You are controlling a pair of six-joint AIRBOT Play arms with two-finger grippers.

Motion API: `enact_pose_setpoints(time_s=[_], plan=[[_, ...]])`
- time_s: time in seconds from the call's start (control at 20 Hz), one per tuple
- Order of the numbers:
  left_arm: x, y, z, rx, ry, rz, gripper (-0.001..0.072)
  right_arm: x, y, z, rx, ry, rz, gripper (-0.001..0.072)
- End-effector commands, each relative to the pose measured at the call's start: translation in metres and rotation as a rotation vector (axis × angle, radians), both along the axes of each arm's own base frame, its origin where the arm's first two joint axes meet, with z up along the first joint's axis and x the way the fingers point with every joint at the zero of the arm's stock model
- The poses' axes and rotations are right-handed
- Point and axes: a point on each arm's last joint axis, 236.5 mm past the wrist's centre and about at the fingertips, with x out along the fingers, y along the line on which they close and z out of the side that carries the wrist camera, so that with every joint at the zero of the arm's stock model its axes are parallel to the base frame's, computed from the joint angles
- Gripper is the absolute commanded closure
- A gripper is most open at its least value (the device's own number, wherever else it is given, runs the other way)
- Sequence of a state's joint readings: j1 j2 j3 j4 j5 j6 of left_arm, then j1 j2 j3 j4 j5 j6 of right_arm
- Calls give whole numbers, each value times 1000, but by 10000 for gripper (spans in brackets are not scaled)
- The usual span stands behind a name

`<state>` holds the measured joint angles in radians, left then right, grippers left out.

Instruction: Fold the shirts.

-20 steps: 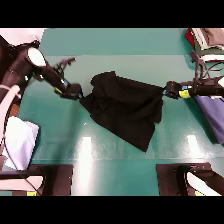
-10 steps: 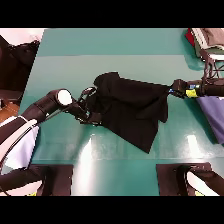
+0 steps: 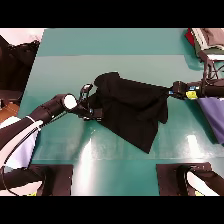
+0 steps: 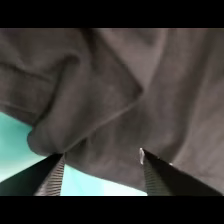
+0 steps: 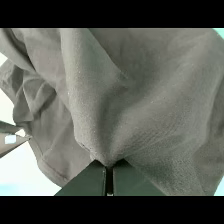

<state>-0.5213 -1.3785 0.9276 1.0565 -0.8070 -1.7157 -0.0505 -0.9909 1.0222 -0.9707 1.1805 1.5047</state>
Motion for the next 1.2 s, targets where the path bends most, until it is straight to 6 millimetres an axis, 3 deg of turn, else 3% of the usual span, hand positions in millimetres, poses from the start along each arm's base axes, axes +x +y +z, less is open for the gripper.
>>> enact_pose_setpoints(time_s=[0.0,0.15,0.25,0.35,0.55,0.7,0.8,0.9,0.95,1.0,1.05,1.15], plan=[[11,-1,-7,-1,-18,35,134,-4,2,-1,-2,10,16,688],[36,-4,9,0,-118,31,413,-8,3,-2,0,27,28,687],[50,7,17,30,-156,25,683,-21,8,-6,-1,70,64,687],[65,33,23,60,-149,56,685,-30,21,-8,-2,87,115,688],[102,102,49,135,-173,89,686,-45,68,-6,-8,56,251,687],[143,138,95,144,-295,127,686,-47,104,2,2,-22,314,687],[167,148,134,140,-397,143,686,-42,120,9,16,-79,318,687],[178,149,164,136,-460,141,684,-33,123,14,27,-115,291,687],[178,148,170,133,-465,139,574,-29,119,14,22,-121,275,687],[176,147,169,129,-450,137,292,-25,110,12,15,-110,252,687],[169,144,162,116,-406,131,240,-23,100,9,6,-93,231,687],[144,131,136,77,-275,92,239,-20,83,5,0,-60,195,686]])
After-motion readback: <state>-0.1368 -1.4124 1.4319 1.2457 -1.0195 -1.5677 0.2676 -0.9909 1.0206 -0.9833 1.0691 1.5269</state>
